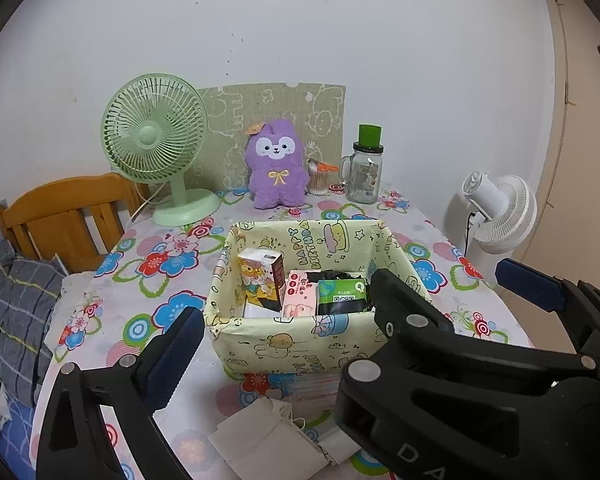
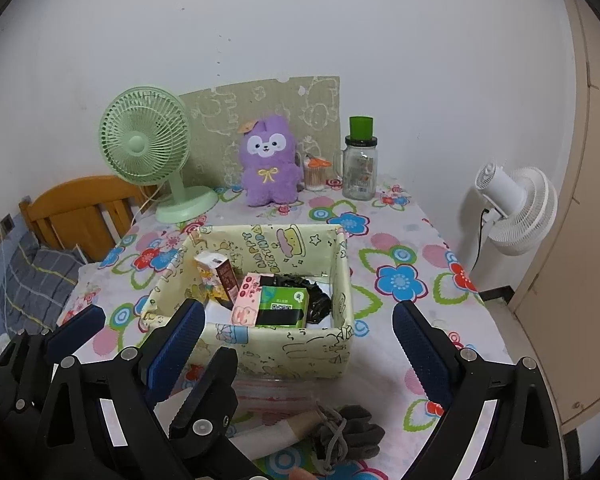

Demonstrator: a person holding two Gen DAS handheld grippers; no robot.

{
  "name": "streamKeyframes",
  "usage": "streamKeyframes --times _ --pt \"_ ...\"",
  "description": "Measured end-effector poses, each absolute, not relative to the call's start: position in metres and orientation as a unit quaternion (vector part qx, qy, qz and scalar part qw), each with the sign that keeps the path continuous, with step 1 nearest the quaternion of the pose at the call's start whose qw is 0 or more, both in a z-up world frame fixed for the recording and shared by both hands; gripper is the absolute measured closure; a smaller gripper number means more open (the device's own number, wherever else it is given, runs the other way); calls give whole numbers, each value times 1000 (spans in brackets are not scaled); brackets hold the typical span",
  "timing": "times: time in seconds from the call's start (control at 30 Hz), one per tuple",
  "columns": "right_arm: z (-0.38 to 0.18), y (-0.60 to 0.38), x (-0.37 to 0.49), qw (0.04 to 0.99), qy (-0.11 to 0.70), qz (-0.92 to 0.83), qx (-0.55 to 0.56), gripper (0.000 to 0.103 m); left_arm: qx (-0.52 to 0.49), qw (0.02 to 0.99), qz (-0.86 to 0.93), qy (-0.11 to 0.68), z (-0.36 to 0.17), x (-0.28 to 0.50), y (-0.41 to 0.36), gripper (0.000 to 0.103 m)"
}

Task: Organize soft objects
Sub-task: 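Withdraw both tools from the box toward the white cloth bag and grey sponge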

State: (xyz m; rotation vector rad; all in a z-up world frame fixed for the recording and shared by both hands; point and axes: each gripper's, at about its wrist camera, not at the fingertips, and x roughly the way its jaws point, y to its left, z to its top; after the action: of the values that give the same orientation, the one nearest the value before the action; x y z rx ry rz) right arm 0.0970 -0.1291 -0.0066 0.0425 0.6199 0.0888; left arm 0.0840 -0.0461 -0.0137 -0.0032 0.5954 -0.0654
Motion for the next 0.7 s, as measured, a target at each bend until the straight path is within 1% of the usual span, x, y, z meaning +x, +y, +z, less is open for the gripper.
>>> streamKeyframes --times 0.23,0.7 --pt "-3 -128 85 955 294 45 17 6 -5 958 -37 284 -12 74 -45 2" --pt "-10 -125 66 952 302 48 9 6 -13 956 -47 288 -20 57 -43 2"
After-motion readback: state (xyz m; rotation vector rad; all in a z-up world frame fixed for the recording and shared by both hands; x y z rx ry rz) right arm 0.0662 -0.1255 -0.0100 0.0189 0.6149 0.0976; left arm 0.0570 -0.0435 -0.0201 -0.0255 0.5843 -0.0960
